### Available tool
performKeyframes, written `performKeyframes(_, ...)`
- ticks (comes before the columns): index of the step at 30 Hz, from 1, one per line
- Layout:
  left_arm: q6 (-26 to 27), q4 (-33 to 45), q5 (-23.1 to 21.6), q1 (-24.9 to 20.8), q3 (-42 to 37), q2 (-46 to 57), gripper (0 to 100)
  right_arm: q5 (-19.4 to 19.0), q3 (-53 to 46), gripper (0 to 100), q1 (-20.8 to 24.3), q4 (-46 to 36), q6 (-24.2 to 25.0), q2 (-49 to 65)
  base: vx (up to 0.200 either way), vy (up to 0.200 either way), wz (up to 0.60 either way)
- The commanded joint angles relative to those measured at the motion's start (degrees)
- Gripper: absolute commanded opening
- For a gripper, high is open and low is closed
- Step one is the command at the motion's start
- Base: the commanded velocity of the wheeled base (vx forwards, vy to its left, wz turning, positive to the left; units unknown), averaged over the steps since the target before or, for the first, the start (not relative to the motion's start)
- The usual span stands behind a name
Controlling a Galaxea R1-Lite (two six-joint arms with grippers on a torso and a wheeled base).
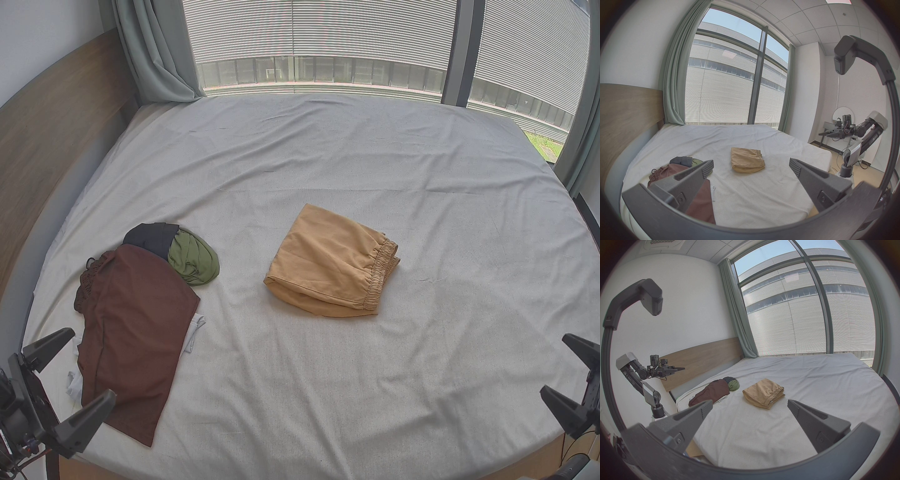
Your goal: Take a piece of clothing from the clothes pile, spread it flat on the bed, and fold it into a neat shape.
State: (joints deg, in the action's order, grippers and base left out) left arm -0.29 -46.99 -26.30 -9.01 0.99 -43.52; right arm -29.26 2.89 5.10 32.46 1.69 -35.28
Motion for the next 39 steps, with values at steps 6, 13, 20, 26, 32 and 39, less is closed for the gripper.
performKeyframes(6,-0.67,10.34,0.46,0.13,-0.90,16.45,100,-0.01,1.94,100,-2.28,-22.00,1.29,29.04,0.000,0.000,0.00)
performKeyframes(13,-1.03,20.54,3.62,0.75,-0.90,27.70,100,7.20,-2.89,100,-5.10,-26.93,1.65,35.28,0.000,0.000,0.00)
performKeyframes(20,-0.23,37.33,8.54,3.30,-0.99,38.60,100,26.62,-2.89,100,-5.18,-28.60,0.33,35.10,0.000,0.000,0.00)
performKeyframes(26,-0.32,43.65,15.40,7.08,-0.90,39.57,100,28.03,-2.80,100,-5.27,-28.86,-2.13,35.10,0.000,0.000,0.00)
performKeyframes(32,0.64,43.57,15.22,9.36,-0.99,42.82,100,25.30,-2.80,100,-5.27,-29.21,-2.49,35.10,0.000,0.000,0.00)
performKeyframes(39,1.35,43.92,22.34,9.45,-0.99,42.82,100,24.16,-2.89,100,-5.36,-28.68,-0.38,35.10,0.000,0.000,0.00)
